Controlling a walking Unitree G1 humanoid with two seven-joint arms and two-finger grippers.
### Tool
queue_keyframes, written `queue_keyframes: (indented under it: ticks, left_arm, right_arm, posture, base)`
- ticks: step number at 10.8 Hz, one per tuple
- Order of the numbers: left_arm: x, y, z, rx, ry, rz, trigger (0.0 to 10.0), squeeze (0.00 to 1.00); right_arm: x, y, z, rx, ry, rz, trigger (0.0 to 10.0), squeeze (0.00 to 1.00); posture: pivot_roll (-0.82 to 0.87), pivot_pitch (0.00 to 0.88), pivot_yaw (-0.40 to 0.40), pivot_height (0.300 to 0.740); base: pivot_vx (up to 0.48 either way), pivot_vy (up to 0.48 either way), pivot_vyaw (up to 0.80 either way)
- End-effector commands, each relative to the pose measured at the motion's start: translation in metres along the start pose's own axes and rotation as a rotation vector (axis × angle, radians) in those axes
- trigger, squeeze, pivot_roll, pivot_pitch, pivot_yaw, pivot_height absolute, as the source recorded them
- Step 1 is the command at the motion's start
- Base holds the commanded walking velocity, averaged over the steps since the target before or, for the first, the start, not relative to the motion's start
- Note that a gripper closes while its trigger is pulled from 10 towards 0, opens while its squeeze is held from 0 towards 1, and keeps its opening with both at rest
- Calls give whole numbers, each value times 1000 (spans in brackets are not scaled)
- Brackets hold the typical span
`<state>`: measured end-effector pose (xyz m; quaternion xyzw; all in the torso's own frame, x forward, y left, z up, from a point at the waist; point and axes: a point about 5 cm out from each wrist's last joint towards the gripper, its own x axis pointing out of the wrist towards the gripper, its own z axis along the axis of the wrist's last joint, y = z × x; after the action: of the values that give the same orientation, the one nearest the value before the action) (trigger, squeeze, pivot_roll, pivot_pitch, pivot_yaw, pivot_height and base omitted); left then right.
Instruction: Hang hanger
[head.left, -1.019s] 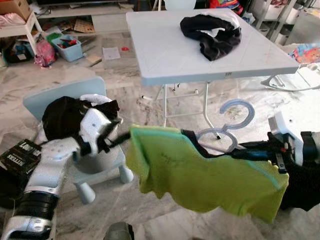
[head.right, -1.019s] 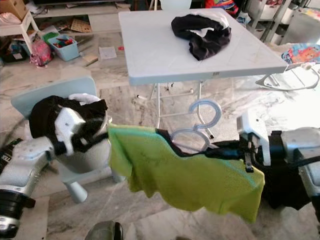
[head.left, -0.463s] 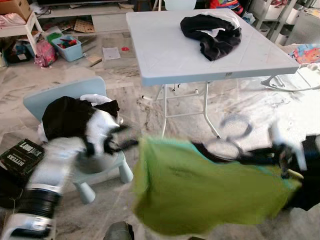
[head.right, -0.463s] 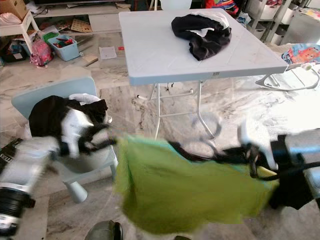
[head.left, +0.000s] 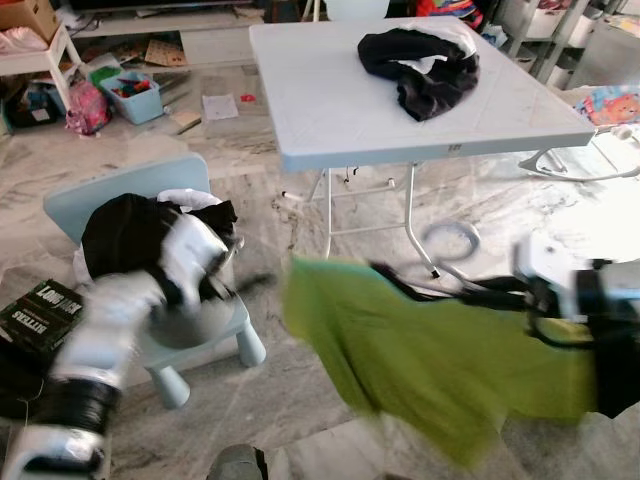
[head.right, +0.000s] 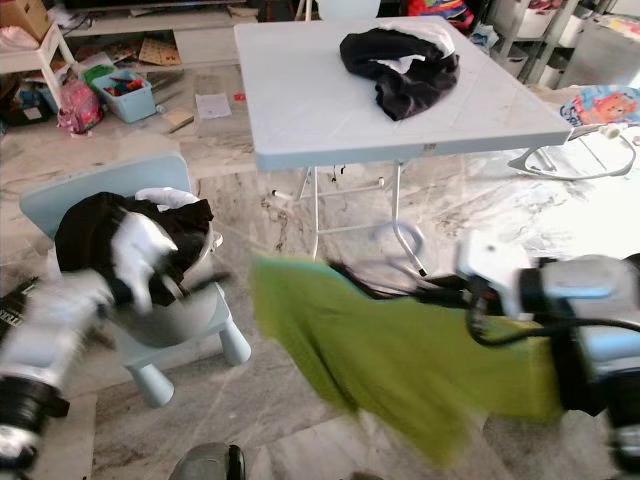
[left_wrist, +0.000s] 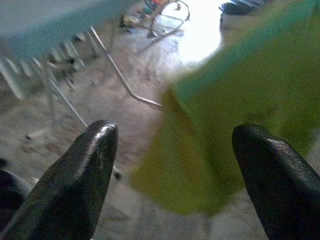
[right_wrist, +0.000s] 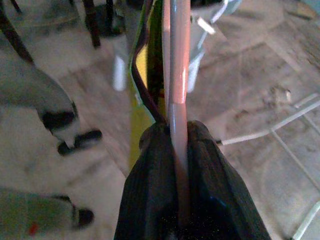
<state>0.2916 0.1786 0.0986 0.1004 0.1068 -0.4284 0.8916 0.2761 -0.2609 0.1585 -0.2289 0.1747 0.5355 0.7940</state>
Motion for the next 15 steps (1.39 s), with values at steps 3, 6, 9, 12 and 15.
queue_keyframes:
  ticks: [3,6,9,12,15]
  left_arm:
    - [-1,3,-8,13,32,30,10000,1000]
    - [-8,10,-13,21,56,38,10000,1000]
    - [-3,10,-5,6,7,35,10000,0]
    - [8,0,-9,-30,-4,-14,10000,0]
    - [27,-10,5,-81,-81,-98,0,0]
  right_arm:
    - [-23,-3,28,17,-133,47,10000,0]
    - [-38,5,25,72,-93,134,10000,0]
    - [-43,3,23,82,-64,137,10000,0]
    - [-42,7,31,85,-97,174,10000,0]
    - [-42,9,32,93,-107,179,10000,0]
  posture:
    - [-105,0,-29,740]
    - [-106,0,-28,740]
    - [-109,0,-29,740]
    - [-111,0,-32,740]
    - [-123,0,-32,740]
  base:
    - [0,0,0]
    - [0,0,0]
    - [0,0,0]
    - [0,0,0]
    - [0,0,0]
